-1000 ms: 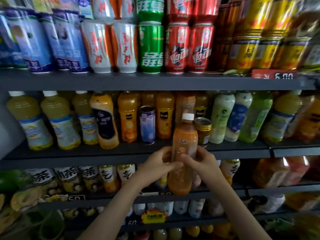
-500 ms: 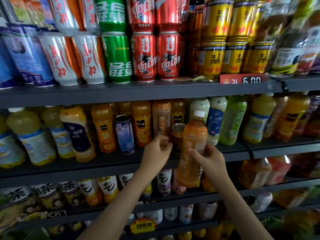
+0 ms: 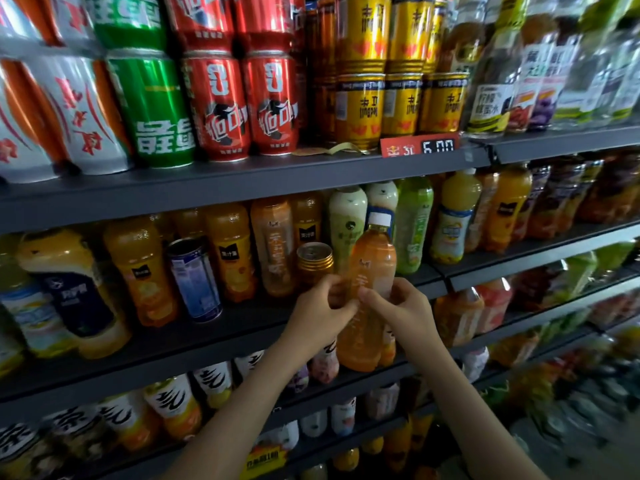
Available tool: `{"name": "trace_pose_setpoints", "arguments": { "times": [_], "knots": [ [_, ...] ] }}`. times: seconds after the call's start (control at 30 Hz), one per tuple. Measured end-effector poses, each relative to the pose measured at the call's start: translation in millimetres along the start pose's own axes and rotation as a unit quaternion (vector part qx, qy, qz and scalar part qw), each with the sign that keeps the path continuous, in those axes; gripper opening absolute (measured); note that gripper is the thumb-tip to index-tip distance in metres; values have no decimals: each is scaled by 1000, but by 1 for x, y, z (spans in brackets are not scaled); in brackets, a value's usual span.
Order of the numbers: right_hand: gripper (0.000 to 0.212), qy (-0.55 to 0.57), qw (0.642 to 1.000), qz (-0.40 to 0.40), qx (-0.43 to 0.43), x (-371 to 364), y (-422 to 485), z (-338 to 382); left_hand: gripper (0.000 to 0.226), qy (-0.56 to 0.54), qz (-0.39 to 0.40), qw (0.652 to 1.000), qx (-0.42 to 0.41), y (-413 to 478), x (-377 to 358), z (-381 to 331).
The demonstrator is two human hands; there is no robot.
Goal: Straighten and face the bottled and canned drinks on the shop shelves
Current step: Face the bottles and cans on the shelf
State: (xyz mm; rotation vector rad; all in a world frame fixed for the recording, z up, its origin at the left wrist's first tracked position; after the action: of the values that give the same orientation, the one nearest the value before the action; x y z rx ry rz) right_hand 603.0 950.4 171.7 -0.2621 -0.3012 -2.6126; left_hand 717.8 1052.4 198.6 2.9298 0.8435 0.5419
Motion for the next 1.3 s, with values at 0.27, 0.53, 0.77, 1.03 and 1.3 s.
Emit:
{"name": "trace_pose_setpoints", "arguments": {
  "times": [0.27, 0.53, 0.77, 1.03, 1.3],
  "knots": [
    [34, -8, 999, -29, -27, 43, 5, -21, 30, 2, 34, 999, -10, 15, -45, -1],
    [28, -9, 996, -82, -15, 142, 54, -51, 19, 49, -92, 994, -31, 57, -139, -26],
    [34, -47, 998, -49, 8, 240, 117, -84, 43, 25, -246, 969, -30, 141, -240, -46],
    [29, -63, 998, 4, 25, 270, 161, -92, 55, -4, -315, 949, 18, 219, -267, -49],
    [22, 28, 997, 2, 67, 262, 165, -86, 36, 61, -345, 935, -47, 168, -261, -40]
  ]
}}
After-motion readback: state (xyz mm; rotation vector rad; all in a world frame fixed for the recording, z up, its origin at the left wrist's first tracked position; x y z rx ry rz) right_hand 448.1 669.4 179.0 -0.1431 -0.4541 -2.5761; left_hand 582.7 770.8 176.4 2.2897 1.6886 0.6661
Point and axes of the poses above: each hand's wrist, its own y-axis towards the middle knuckle, its own x-axis out of the back of the hand, z = x × y, the point moved 1 cm from there along y, towards the middle knuckle, and after that the axes turned 8 degrees about -y, right-handed, at the moved point
